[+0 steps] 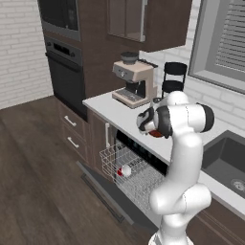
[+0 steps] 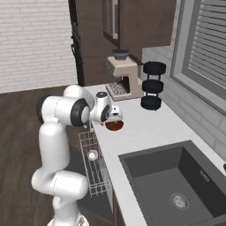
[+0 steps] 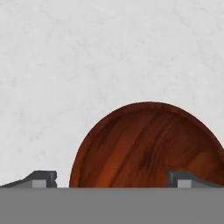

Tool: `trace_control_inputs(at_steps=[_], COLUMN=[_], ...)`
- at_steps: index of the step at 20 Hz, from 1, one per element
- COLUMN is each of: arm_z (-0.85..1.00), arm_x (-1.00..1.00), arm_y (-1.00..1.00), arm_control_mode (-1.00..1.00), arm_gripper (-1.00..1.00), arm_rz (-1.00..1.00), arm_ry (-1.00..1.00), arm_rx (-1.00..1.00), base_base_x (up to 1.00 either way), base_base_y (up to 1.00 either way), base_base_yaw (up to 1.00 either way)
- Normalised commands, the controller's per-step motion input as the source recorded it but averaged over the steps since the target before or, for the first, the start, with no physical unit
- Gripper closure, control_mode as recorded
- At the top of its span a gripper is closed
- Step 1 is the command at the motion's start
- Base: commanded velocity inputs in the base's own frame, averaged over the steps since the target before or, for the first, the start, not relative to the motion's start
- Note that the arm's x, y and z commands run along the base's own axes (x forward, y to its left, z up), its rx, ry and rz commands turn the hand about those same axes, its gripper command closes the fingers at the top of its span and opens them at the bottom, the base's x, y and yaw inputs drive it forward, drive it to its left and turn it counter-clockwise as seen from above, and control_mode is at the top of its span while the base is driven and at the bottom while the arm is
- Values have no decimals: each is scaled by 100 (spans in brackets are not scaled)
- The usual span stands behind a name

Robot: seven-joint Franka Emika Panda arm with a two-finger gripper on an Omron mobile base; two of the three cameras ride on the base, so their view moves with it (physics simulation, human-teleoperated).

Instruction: Pick up the cup and bowl from the counter, place them in the dishwasher, and close the dishwasher door.

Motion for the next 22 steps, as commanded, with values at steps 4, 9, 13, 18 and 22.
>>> trace_control_inputs(at_steps=[4, 9, 13, 18, 22], arm_z=[-44, -46, -42, -19, 0], arm_x=[8, 17, 18, 2, 0], arm_y=[0, 0, 0, 7, 0], arm_control_mode=[-100, -100, -100, -100, -100], arm_gripper=[-100, 100, 100, 100, 100], arm_rz=[3, 3, 4, 3, 0], arm_ry=[1, 3, 1, 4, 0], arm_rx=[-2, -3, -1, 0, 0], base_base_x=[0, 0, 0, 0, 0], base_base_y=[0, 0, 0, 0, 0], base_base_yaw=[0, 0, 0, 0, 0])
